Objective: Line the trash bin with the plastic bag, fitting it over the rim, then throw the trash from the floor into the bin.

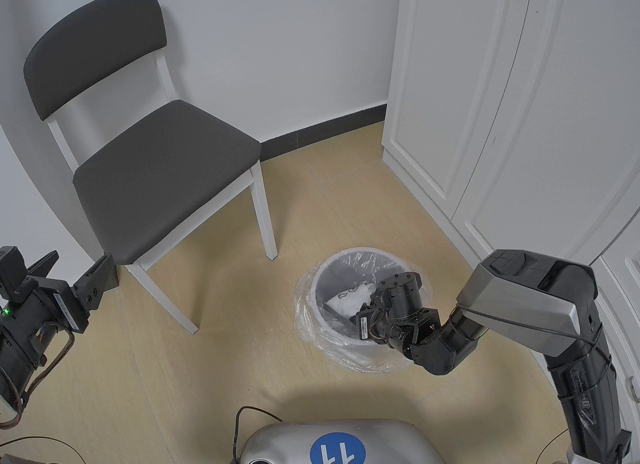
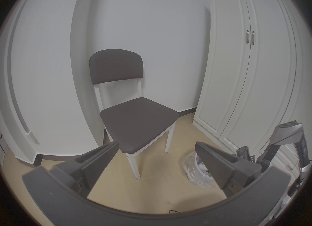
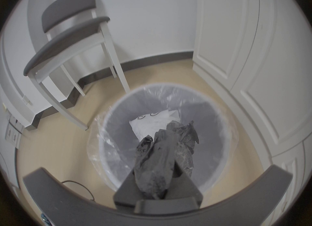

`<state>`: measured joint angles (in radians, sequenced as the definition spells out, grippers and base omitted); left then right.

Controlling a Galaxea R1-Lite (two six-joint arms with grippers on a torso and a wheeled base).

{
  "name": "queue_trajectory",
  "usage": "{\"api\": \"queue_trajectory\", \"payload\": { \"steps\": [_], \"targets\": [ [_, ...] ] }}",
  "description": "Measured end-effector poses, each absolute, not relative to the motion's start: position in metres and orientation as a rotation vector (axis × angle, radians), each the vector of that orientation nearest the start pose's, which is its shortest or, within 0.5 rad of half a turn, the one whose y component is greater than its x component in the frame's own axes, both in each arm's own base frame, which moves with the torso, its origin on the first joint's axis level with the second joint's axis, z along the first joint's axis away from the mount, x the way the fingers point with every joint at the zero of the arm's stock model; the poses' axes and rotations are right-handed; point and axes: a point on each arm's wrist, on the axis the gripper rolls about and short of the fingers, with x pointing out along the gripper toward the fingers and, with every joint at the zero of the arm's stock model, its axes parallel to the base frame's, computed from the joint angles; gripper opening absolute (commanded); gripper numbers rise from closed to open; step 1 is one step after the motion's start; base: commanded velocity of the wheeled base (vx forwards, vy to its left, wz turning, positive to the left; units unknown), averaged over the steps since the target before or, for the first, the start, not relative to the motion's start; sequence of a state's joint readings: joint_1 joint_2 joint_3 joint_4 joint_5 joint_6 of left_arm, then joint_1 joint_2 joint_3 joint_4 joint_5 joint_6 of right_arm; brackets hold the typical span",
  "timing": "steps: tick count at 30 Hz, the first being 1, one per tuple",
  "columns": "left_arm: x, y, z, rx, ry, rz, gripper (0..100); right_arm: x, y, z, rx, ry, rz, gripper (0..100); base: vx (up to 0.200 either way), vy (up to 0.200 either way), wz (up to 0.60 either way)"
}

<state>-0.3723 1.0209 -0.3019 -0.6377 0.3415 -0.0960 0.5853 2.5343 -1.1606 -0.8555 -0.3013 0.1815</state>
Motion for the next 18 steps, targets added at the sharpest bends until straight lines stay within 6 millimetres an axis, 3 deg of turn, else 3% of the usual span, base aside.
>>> {"api": "queue_trajectory", "payload": {
  "steps": [5, 18],
  "targets": [
    [0.12, -0.039, 0.188, -0.066, 0.083, -0.029, 100, 0.38, 0.244, -0.043, 0.066, 0.584, 0.215, 0, 0.0, 0.0, 0.0],
    [0.12, -0.039, 0.187, -0.064, 0.089, -0.031, 100, 0.41, 0.243, -0.041, 0.213, 0.558, 0.159, 0, 0.0, 0.0, 0.0]
  ]
}}
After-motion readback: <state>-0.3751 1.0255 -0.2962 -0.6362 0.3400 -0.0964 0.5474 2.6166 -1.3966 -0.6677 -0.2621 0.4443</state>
